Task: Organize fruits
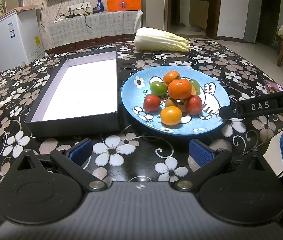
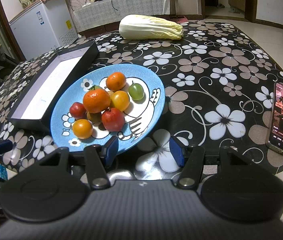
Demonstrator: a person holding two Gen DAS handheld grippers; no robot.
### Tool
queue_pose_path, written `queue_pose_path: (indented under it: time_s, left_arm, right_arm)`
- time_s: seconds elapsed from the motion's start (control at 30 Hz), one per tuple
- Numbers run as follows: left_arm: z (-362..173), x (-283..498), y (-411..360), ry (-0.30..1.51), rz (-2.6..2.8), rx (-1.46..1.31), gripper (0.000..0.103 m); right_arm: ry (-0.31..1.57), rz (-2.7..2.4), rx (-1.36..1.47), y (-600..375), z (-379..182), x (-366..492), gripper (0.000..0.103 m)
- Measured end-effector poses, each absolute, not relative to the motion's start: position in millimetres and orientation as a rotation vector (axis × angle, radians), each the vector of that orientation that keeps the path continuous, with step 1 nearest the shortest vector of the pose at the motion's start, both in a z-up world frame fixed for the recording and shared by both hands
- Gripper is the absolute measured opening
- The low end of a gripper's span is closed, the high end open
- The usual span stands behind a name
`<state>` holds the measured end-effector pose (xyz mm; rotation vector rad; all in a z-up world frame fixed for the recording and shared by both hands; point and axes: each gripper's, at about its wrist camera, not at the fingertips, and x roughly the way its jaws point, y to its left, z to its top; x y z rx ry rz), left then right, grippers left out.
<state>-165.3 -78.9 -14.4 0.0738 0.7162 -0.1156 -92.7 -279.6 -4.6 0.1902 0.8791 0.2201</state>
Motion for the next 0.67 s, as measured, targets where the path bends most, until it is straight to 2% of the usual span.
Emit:
queue_pose_path:
  time_s: [0.67]
  left_arm:
    - [-10.7,-171.2,-80.8,0.677,-0.144,0.069,0.103]
  right_arm:
    - [0.881,0.219,0.190,-280.4,-5.4,-92.7,0.059]
